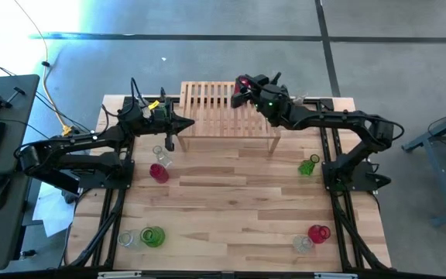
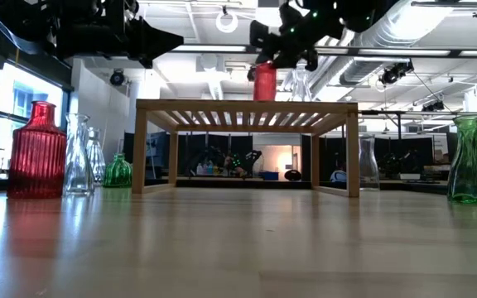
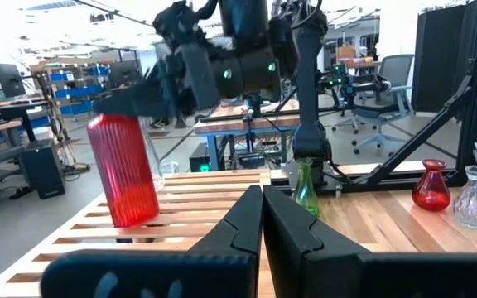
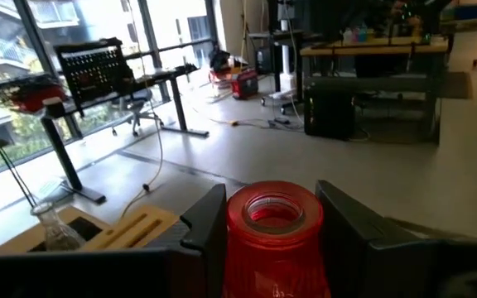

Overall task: Sort vases onto shelf
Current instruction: Put the red vase on the shelf

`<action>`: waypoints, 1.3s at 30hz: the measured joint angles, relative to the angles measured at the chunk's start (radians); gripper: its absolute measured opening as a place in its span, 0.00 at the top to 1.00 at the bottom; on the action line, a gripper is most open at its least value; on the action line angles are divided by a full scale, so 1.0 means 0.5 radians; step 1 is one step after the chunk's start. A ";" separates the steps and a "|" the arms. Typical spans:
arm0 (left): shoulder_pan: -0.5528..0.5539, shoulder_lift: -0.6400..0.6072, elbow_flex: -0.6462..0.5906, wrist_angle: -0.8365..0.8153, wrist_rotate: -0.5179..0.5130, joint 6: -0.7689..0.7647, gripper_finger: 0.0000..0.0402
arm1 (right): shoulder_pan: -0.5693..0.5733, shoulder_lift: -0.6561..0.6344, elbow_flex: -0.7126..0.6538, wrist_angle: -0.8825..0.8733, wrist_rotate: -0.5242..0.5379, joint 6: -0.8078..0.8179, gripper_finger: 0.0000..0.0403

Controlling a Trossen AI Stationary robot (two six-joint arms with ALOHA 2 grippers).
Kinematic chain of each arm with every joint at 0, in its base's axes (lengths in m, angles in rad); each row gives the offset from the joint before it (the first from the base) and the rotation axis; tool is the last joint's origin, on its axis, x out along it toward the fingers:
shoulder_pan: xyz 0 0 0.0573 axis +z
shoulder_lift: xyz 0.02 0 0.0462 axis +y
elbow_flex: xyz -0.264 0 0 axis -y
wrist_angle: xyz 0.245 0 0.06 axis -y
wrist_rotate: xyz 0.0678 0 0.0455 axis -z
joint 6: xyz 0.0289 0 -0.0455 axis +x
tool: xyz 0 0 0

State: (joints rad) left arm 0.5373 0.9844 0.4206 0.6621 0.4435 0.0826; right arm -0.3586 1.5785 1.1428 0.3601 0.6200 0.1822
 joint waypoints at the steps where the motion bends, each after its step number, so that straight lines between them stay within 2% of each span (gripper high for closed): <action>1: 0.000 0.000 0.000 0.000 0.000 0.000 0.99 | -0.004 0.027 0.010 0.002 0.002 0.005 0.71; 13: 0.000 0.000 0.000 -0.006 0.000 -0.001 0.99 | -0.007 0.139 0.146 -0.086 0.214 -0.047 0.71; 21: 0.000 0.000 0.000 -0.006 0.000 -0.003 0.99 | -0.030 0.139 0.147 -0.098 0.223 -0.050 0.71; 32: 0.000 0.000 0.000 -0.006 0.000 -0.004 0.99 | -0.048 0.136 0.150 -0.141 0.204 -0.048 0.63; 39: 0.000 0.000 0.000 -0.006 0.000 -0.006 0.99 | -0.048 0.136 0.150 -0.162 0.224 -0.052 0.53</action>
State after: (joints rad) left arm 0.5373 0.9844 0.4206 0.6590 0.4435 0.0795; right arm -0.3828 1.6466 1.2179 0.2792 0.7321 0.1562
